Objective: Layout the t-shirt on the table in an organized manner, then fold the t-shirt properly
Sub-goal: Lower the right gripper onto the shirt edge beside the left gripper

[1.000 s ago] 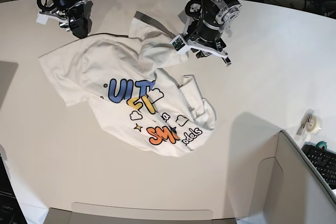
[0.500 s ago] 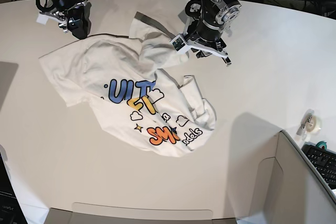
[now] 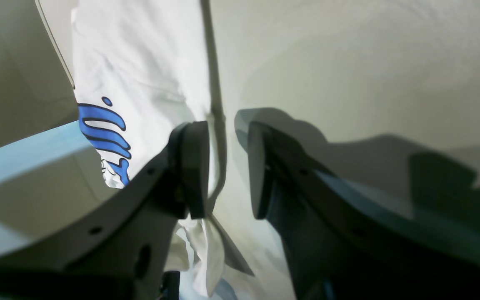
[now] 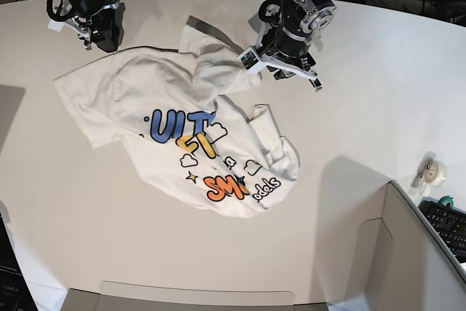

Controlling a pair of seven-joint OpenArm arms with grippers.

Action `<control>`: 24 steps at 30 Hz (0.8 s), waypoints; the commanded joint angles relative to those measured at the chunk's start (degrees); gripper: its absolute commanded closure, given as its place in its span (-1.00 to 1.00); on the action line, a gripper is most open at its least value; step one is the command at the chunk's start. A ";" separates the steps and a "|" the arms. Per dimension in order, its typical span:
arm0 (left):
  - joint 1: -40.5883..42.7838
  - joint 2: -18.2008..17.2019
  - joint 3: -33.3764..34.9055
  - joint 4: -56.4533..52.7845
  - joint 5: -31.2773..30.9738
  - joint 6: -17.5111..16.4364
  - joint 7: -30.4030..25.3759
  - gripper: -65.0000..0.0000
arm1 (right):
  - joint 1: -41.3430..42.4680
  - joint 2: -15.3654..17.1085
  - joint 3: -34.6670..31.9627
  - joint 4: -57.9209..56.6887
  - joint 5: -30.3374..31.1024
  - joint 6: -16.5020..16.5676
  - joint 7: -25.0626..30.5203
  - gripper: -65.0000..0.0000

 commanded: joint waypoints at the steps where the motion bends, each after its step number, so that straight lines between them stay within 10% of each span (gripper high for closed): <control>1: -0.15 0.05 -0.10 0.93 0.30 0.43 -0.48 0.58 | 0.11 -0.09 -1.24 0.44 -1.61 -0.99 -0.53 0.48; 24: 0.55 0.05 -0.18 0.93 0.56 0.43 -0.48 0.58 | 5.83 -0.09 -6.25 -8.62 -4.34 -0.55 1.85 0.51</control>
